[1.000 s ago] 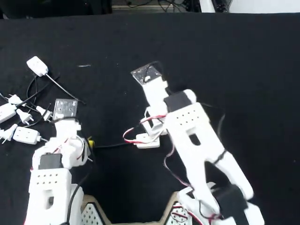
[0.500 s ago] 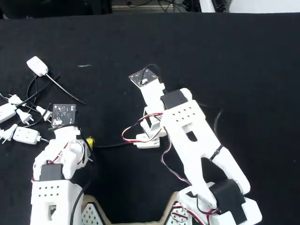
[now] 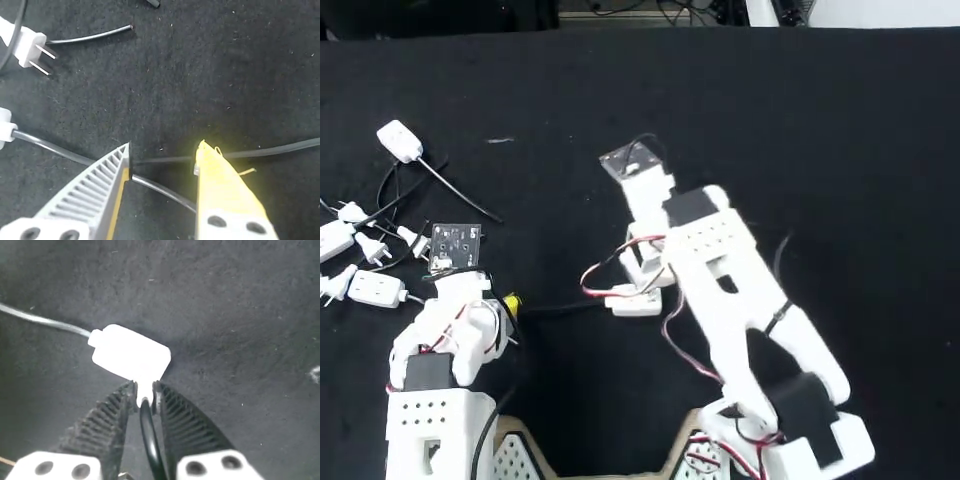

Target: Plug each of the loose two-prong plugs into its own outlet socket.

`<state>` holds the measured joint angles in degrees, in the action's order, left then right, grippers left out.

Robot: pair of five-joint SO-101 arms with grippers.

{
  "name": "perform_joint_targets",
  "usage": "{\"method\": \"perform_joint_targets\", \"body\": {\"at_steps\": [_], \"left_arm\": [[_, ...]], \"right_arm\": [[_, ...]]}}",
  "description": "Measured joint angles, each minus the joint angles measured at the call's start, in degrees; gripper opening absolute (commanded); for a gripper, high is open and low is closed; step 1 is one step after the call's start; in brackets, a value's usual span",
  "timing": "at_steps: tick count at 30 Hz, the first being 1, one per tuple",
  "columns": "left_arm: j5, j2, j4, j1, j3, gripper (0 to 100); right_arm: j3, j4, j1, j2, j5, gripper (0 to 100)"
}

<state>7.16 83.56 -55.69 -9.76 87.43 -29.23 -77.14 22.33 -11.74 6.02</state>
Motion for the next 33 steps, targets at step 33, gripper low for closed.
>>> {"method": "perform_joint_targets", "body": {"at_steps": [33], "left_arm": [[0.0,0.0,0.0,0.1,0.0,22]], "right_arm": [[-0.5,-0.3,1.0,-11.7,6.2,1.1]]}}
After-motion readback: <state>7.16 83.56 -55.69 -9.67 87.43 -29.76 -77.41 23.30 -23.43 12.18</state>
